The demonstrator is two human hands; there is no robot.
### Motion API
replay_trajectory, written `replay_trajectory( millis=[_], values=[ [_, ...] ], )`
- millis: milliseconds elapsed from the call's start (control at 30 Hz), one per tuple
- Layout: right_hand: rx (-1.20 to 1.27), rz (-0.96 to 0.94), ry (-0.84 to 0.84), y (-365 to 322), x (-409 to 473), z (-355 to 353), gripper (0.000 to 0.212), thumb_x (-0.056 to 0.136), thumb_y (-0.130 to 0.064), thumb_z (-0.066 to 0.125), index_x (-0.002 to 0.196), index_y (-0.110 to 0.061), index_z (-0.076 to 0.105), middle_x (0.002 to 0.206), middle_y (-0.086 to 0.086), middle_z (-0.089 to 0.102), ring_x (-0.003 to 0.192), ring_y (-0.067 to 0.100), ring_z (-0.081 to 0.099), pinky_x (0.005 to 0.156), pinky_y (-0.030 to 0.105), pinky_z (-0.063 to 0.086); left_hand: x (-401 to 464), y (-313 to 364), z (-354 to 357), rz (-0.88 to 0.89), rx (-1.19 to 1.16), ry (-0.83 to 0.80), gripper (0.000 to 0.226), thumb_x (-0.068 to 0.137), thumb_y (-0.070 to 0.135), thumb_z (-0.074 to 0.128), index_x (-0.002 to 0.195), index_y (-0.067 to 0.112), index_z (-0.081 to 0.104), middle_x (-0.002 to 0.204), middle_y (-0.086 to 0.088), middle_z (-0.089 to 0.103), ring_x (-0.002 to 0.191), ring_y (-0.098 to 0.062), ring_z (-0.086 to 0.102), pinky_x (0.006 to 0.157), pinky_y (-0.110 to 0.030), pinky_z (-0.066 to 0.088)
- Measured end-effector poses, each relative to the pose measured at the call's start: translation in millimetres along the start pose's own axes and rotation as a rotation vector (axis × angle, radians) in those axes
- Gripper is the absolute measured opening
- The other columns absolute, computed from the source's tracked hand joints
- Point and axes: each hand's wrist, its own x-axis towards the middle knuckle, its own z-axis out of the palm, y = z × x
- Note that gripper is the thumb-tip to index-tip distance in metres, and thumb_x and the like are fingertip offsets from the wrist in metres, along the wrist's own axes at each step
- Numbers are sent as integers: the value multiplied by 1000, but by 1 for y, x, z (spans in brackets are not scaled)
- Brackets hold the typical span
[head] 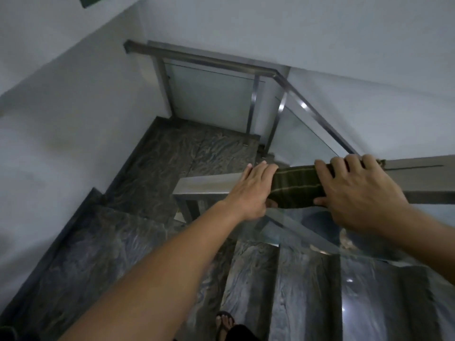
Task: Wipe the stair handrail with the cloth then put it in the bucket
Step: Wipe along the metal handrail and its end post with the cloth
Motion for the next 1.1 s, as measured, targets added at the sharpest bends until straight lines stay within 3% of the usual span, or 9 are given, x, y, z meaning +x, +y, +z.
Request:
replay_trajectory(
  millis=[233,467,667,933,1100],
  values=[
    [-59,35,-19,-42,29,-1,81,82,-62,4,135,-9,33,115,17,57,97,32,57,85,46,46,-11,-52,4,73,3,30,85,73,26,75,138,15,22,140,-10,35,136,-27,27,118,-42,3],
    [-111,56,35,-103,68,5,81,78,-65,2,138,-15,24,124,12,53,105,26,55,93,42,44,-26,-124,13,121,0,54,77,72,27,74,133,15,29,131,-8,43,130,-27,36,118,-48,11],
    [-87,43,16,-154,102,6,70,86,-65,21,138,-18,23,126,10,51,108,24,52,96,42,42,-43,-185,17,123,2,42,79,73,29,74,134,16,26,130,-7,42,129,-26,37,118,-46,12],
    [-58,120,34,-199,129,8,69,87,-65,28,138,-18,28,125,11,52,109,28,51,97,46,41,-51,-240,21,185,-8,40,81,76,35,71,137,21,21,137,-5,38,133,-25,32,120,-45,10],
    [-58,192,46,-231,148,14,71,87,-65,31,140,-17,29,130,12,51,114,29,49,99,47,39,-54,-277,26,263,-54,13,80,79,35,68,139,24,16,137,-4,31,125,-21,30,108,-35,24]
  ],
)
